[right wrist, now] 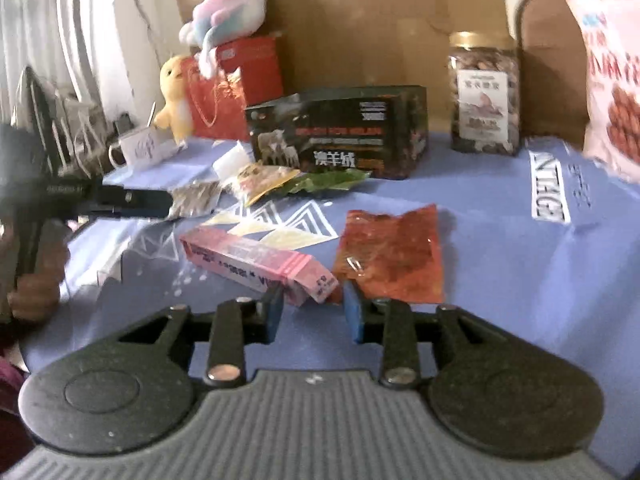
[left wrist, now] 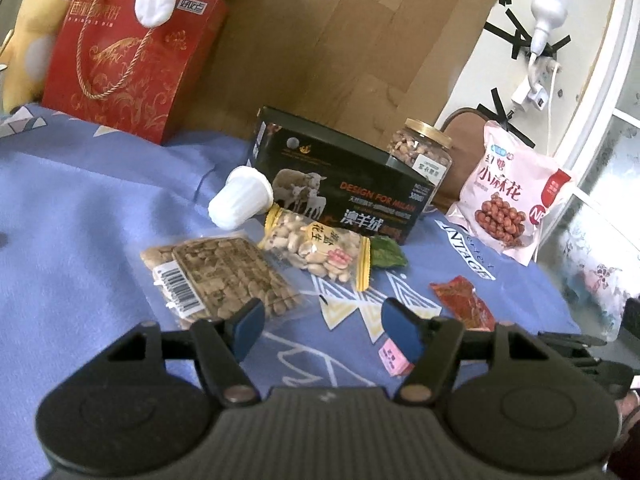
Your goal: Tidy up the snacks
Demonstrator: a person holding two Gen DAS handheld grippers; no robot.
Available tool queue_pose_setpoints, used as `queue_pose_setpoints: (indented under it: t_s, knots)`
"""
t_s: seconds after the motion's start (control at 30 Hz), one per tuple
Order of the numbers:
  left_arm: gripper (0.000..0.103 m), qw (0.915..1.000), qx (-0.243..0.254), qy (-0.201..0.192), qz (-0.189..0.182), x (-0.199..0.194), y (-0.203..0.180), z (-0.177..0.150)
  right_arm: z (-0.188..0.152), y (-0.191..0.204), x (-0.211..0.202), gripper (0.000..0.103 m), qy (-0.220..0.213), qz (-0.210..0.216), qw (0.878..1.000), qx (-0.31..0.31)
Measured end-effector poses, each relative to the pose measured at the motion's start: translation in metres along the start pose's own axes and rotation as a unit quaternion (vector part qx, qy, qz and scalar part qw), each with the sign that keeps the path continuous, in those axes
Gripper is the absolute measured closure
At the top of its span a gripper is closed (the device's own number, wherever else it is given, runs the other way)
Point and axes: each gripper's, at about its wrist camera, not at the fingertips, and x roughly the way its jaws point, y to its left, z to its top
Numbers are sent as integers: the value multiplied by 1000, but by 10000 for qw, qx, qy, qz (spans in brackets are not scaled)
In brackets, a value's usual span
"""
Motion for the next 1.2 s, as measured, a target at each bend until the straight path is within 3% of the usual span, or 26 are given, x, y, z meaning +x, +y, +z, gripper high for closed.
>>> queue_pose_setpoints:
  t_s: [0.2,1.2]
  knots:
    - [37,10000,-4,10,-13,-1,-1,-1,-2,6,-3,59,24,78,9998,-198]
    - [37,10000,18,24,-52,1,0,0,-1,7,0,55,26,77,9998,-200]
